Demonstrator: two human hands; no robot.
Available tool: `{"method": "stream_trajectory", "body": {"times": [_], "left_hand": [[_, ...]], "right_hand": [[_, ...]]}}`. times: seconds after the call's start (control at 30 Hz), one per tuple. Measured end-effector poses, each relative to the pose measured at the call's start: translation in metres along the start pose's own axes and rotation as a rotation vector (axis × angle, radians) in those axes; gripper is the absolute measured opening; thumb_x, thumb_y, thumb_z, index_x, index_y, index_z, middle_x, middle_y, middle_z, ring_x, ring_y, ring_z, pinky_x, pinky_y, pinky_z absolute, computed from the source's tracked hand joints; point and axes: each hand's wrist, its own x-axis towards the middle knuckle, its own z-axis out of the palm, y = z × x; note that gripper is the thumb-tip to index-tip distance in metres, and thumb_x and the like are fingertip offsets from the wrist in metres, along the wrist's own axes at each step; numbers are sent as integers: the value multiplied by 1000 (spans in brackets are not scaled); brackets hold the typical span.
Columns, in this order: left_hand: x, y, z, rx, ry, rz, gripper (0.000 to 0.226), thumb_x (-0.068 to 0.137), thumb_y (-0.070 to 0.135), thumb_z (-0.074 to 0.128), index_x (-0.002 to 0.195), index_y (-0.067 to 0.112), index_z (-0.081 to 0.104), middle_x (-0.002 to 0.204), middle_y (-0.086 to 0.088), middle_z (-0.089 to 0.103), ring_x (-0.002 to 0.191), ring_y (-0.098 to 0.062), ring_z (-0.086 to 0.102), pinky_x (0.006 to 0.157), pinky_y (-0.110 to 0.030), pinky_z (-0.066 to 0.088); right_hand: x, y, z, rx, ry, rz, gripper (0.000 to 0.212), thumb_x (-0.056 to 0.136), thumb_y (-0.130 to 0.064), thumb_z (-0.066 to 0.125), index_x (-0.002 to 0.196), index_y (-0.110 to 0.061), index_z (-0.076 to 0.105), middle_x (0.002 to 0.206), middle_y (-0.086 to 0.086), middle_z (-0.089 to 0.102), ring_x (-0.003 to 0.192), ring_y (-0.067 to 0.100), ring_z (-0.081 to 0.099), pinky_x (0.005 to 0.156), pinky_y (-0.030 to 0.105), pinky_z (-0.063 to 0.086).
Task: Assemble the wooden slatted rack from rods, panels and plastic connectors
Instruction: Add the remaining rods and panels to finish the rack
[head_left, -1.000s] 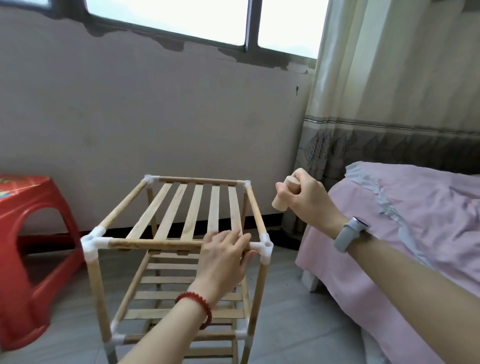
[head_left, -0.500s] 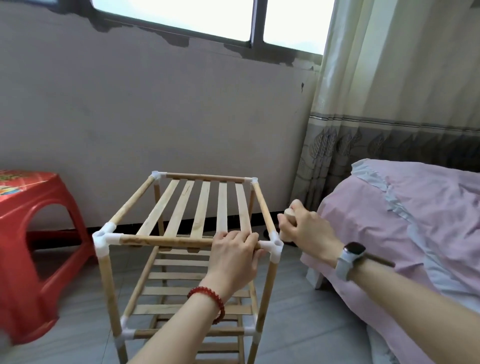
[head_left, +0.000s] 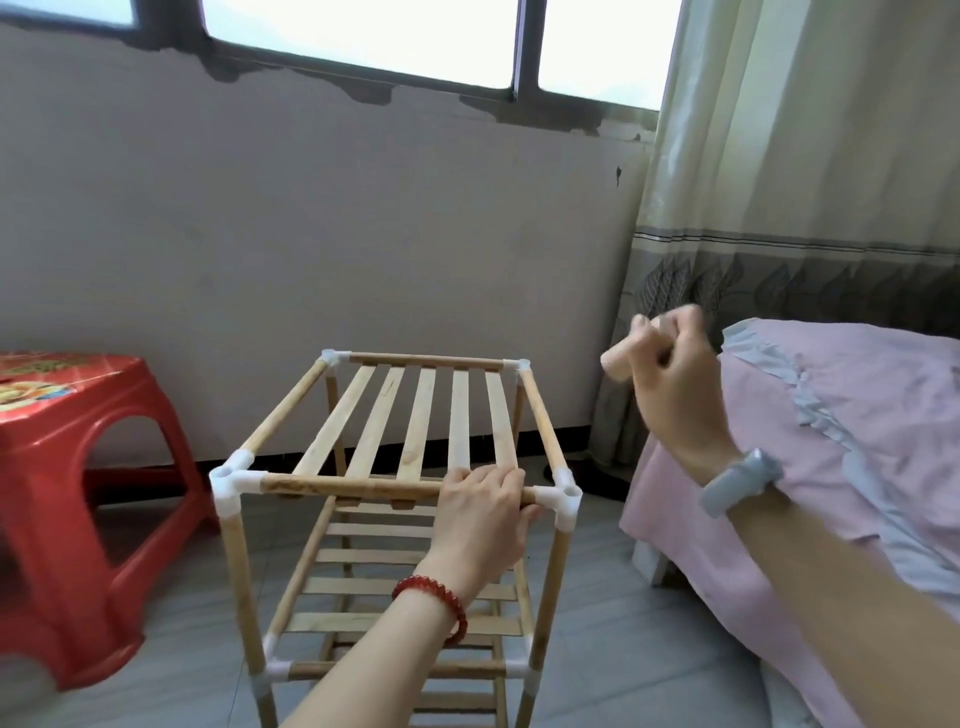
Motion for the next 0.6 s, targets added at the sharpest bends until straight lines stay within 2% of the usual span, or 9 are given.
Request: {"method": "stream_trajectory", "body": {"times": [0.1,0.13,0.17,0.3,0.33,0.43,0.47,0.53,0.6], "left_hand": [[-1,-2,1,5,4,13,34,94,46,41,118,25,53,121,11,58,112,-9,52,94,-29,32],[-1,-3,1,6,6,14,34,94,46,42,118,25,53,120,11,59,112,-8,52,94,-29,32],[0,-4,1,8,10,11,34,94,46,42,118,25,53,120,11,59,112,-8,52,94,-29,32],[0,-2,2,8,30,3,36,93,44,45,118,22,56,119,8,61,111,-10,55,94,-31,33],[0,-2,1,8,42,7,35,93,43,46,117,22,57,118,8,62,110,-11,56,92,-31,34],[-5,-1,-2,-1,48,21,30,91,40,51,112,21,61,112,7,65,104,-13,59,86,-32,37],[-6,-2,-2,3,53,30,29,90,40,52,110,20,62,110,6,65,101,-14,60,85,-32,38],[-6,-1,-4,17,60,35,27,89,38,56,105,18,64,106,5,67,97,-15,62,83,-33,40],[-4,0,-3,27,62,25,28,87,38,58,104,17,65,106,4,67,97,-15,63,85,-35,41]], "right_hand": [[-58,12,24,-267,-503,107,21,95,-31,43,89,-10,42,79,7,65,76,30,61,74,48,50],[-56,16,22,-302,-538,120,21,95,-34,42,88,-14,40,80,6,66,79,32,62,76,47,49],[-40,16,16,-301,-499,112,22,94,-37,42,84,-18,38,75,1,67,78,31,61,75,44,48],[9,10,-4,37,82,52,28,89,-42,46,81,-16,39,65,-9,59,68,17,53,67,31,40],[-1,11,2,12,63,34,28,88,-37,48,81,-11,43,66,-3,58,67,17,54,68,32,43],[-58,19,29,-248,-481,137,21,93,-33,43,87,-13,45,80,5,65,79,29,61,75,44,48],[-50,19,26,-286,-527,139,21,93,-37,40,85,-17,41,82,3,67,81,29,61,78,44,48],[-16,6,14,-214,-387,126,23,91,-42,39,79,-22,37,74,-5,69,79,25,61,80,42,47],[4,-5,8,53,-74,73,24,90,-41,41,78,-21,39,64,-14,66,72,12,61,77,38,46]]}}
